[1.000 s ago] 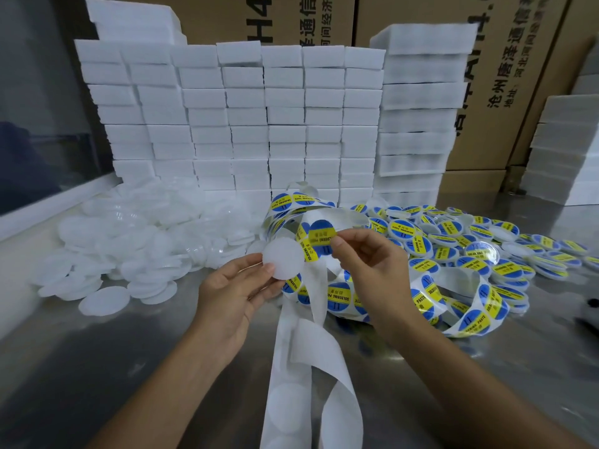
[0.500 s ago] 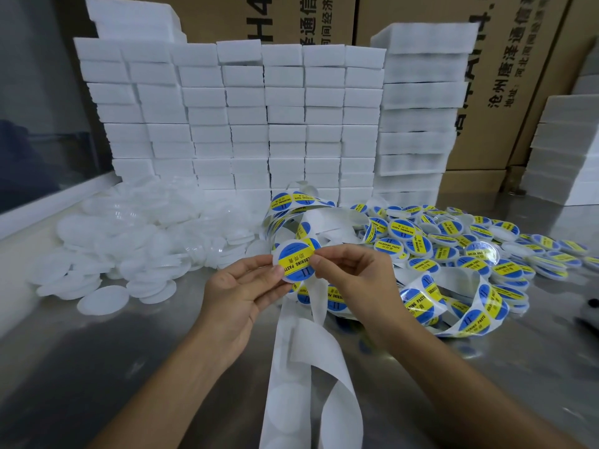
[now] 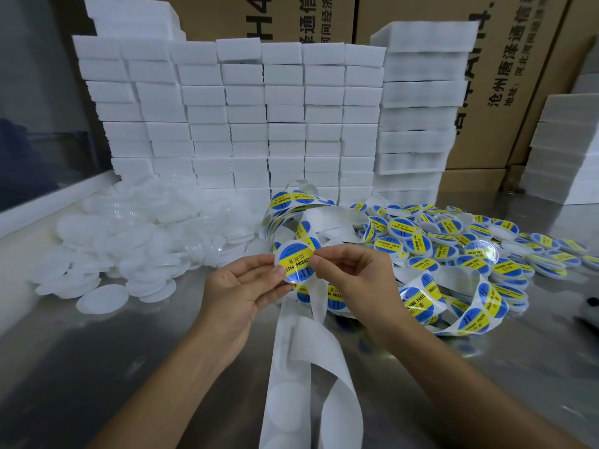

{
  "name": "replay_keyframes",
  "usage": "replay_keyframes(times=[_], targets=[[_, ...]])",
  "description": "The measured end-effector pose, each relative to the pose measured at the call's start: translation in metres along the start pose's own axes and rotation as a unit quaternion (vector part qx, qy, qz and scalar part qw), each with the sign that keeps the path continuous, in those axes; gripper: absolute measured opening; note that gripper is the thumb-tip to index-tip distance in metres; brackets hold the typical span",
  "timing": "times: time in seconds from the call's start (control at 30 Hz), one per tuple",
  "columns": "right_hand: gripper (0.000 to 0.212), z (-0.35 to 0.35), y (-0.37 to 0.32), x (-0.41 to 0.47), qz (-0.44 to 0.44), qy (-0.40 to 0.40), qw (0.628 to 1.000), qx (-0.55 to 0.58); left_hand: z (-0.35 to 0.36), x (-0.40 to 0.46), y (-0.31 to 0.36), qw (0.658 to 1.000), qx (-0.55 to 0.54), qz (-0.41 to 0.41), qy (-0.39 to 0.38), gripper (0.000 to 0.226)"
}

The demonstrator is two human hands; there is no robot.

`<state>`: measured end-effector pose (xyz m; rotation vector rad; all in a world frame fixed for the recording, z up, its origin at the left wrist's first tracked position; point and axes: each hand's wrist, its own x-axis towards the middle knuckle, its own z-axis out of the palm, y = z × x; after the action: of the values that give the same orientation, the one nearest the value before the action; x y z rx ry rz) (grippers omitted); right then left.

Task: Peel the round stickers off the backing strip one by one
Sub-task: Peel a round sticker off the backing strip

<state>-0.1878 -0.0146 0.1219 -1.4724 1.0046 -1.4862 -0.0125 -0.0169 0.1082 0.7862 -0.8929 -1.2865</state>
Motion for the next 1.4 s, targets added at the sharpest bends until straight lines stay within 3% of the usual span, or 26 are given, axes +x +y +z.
replay_keyframes(times=[0.2,0.43,0.6,0.8,0.93,1.03,1.13,1.3,1.4], targets=[[0.006,-0.001,0.003,0.001,-0.012,0.004,1.000,-0.014,0.002,-0.003,0.002,1.000,0.024,0.017,0.001,0.028],[0.005,-0.003,0.007,0.002,-0.063,0.029,0.990,-0.121,0.008,-0.009,0.001,0.991,0.105,0.083,-0.018,0.023],[0.030,-0.005,0.009,0.001,-0.120,0.089,0.964,-0.221,0.009,-0.010,0.005,0.998,0.038,0.047,-0.028,0.020],[0.045,0.007,0.008,-0.008,-0.136,0.001,0.976,-0.169,0.012,-0.008,0.001,0.997,-0.054,0.006,-0.047,0.030],[0.013,0.007,0.002,-0.004,-0.119,0.026,0.987,-0.104,0.012,-0.010,0.001,0.994,-0.052,-0.016,-0.095,0.036],[0.022,0.001,0.001,-0.001,-0.109,0.056,0.987,-0.102,0.018,-0.014,-0.002,0.990,-0.041,-0.025,-0.131,0.037],[0.015,0.003,0.001,-0.003,-0.093,0.019,0.991,-0.094,0.018,-0.013,0.000,0.992,-0.029,-0.013,-0.124,0.043],[0.049,0.009,0.002,-0.005,-0.044,0.032,0.994,-0.100,0.016,-0.014,0.000,0.993,-0.014,-0.005,-0.119,0.041],[0.039,0.004,0.000,-0.001,-0.044,0.033,0.994,-0.094,0.017,-0.015,-0.002,0.990,0.006,-0.006,-0.141,0.035]])
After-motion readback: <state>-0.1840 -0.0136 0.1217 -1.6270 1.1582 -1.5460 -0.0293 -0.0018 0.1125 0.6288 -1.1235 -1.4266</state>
